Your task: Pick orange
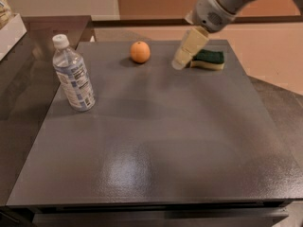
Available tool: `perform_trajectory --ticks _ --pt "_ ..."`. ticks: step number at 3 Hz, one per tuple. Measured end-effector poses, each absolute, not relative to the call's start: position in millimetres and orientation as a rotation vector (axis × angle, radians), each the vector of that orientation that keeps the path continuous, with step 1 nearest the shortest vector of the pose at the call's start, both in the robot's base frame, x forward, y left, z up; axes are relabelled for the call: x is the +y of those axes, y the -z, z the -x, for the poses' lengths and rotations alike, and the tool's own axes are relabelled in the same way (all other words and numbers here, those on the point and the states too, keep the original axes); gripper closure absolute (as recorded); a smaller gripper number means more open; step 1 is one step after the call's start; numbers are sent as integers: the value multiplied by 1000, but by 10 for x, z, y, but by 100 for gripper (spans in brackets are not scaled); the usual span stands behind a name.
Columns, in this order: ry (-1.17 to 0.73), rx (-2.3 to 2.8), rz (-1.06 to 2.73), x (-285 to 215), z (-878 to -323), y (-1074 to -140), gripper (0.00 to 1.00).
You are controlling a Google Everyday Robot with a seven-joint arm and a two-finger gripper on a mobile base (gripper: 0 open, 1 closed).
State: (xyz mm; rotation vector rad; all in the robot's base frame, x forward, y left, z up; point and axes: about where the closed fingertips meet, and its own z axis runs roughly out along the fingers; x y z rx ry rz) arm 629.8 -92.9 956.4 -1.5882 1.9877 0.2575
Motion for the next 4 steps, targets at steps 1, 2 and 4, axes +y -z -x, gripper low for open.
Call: perform_trajectory --ticks 1,2,4 --pt "-301 1971 1565 -600 -6612 -9525 0" --pt "-323 1966 1542 -316 -6916 -9370 0" --pt "-361 1989 1512 5 -7283 -8948 0"
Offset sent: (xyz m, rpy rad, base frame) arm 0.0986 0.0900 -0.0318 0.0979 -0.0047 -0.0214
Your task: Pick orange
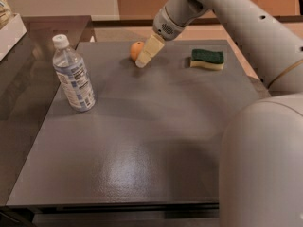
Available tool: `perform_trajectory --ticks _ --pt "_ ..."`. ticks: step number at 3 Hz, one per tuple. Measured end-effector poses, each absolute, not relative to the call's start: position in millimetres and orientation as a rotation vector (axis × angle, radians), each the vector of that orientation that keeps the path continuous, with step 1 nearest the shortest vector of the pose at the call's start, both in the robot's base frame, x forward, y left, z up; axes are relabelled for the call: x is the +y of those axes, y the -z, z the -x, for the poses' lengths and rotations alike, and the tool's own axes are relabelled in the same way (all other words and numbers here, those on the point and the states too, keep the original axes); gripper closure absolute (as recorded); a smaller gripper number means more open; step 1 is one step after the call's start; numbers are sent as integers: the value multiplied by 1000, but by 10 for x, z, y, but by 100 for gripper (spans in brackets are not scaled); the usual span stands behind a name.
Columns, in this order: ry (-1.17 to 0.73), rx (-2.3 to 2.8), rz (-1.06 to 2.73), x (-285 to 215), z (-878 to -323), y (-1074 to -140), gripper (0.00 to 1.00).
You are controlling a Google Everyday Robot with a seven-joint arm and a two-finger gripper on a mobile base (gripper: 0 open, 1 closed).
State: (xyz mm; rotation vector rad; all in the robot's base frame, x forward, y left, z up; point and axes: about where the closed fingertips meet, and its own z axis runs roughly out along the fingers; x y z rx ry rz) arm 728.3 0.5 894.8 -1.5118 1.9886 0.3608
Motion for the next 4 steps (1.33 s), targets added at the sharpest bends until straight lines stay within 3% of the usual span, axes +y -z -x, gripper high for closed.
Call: perform_trajectory --ticks 3,4 --pt "-382 2059 1488 244 -7598 -8549 0" --pt "-398 2062 1485 306 -7652 -8532 18"
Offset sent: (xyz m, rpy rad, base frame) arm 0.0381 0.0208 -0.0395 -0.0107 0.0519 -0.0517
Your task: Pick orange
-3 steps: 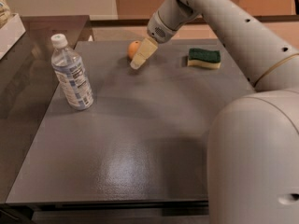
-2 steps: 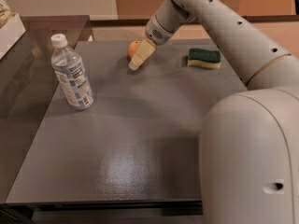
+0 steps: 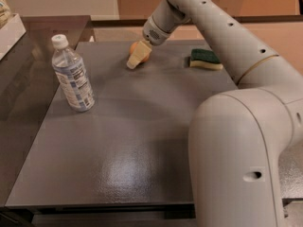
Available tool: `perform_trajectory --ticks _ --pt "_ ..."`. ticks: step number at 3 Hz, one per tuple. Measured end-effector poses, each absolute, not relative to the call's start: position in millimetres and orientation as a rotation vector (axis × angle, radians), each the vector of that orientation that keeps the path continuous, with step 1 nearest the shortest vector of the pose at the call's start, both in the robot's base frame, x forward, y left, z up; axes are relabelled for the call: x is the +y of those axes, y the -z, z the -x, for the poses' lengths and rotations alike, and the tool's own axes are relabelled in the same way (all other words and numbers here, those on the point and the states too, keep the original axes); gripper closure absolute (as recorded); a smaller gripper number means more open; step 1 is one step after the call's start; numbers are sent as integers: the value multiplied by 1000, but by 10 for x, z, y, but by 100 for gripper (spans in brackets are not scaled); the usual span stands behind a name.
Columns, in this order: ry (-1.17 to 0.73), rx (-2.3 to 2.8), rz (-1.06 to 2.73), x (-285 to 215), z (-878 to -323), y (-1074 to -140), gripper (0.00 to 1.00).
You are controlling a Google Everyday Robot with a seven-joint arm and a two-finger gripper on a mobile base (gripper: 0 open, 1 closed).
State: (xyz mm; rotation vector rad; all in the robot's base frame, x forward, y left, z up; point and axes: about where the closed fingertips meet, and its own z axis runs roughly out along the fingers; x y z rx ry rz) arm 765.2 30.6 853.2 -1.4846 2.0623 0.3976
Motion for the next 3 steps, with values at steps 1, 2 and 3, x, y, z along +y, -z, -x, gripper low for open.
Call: perform_trajectory --ticks 1,2,3 --pt "-405 2053 1482 318 -7677 -8584 41" --pt "-395 2047 1490 258 -7666 -8637 64" --pt "-383 2017 1492 167 -7595 -8871 87"
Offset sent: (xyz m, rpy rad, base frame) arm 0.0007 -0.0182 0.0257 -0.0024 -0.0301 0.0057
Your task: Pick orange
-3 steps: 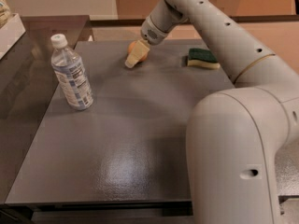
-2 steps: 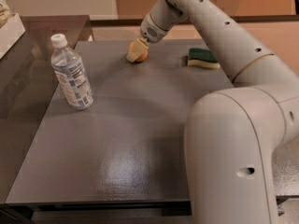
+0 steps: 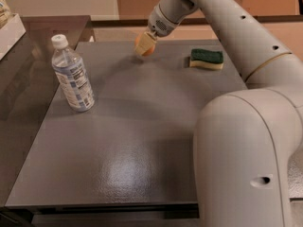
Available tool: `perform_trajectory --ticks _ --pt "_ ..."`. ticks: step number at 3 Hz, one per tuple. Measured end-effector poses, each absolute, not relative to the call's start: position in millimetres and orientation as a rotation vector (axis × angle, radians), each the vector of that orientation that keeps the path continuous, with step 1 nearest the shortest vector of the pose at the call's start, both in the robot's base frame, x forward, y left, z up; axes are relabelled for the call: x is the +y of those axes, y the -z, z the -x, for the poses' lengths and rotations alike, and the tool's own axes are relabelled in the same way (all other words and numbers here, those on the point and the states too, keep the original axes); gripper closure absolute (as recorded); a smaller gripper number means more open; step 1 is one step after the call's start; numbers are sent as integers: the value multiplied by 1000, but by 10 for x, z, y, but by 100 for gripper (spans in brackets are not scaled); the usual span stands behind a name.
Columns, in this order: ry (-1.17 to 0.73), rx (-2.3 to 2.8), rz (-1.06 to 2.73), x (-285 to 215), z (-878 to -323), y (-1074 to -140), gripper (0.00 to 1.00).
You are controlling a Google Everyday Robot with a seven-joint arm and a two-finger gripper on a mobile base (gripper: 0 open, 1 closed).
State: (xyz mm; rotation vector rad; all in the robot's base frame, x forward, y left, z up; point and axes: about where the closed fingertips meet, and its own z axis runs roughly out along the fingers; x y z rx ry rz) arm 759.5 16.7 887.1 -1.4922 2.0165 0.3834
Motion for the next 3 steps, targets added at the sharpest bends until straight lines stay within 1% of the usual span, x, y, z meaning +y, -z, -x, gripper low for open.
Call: perform_trajectory --ticks 1,2,3 --pt "-380 1975 1514 92 -7425 -9247 100" --pt "-372 1935 1558 41 -7235 -9628 100" --pt "-372 1874 1611 -130 -6920 -10146 100"
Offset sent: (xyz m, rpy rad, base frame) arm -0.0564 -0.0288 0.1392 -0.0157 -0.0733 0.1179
